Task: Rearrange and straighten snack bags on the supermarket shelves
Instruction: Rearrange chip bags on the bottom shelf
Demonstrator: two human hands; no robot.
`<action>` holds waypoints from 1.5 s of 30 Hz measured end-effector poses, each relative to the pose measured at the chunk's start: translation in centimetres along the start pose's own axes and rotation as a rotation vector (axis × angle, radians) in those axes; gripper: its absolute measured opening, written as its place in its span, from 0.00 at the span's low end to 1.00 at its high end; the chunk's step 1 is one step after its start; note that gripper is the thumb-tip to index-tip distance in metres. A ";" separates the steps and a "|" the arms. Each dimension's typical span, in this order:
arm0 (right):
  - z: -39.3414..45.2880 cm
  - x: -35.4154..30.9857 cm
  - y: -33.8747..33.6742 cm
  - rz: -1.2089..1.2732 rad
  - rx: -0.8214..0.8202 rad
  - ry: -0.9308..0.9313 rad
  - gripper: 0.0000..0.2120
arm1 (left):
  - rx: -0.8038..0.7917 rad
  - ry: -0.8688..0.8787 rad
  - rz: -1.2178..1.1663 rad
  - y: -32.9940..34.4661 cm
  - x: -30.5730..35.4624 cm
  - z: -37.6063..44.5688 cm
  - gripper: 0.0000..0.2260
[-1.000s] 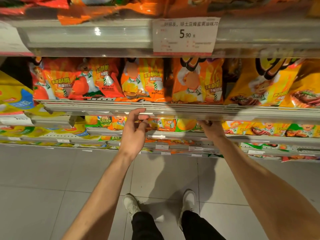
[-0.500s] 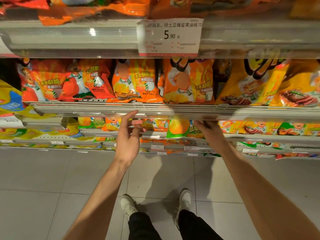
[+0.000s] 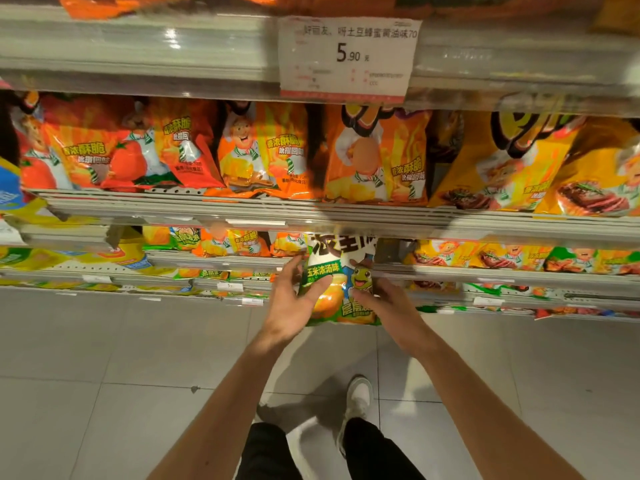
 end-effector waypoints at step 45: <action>13.7 -5.0 21.6 -0.366 0.184 -0.184 0.22 | 0.444 0.013 -0.165 -28.1 -6.9 -0.8 0.23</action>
Point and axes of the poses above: each hand's wrist, its own z-axis towards the middle knuckle, its own y-axis out of the palm, x = y × z, the point moved 7 cm from there along z, towards the middle knuckle, and after that the axes turned 2 degrees about y, right-handed, at the moved point
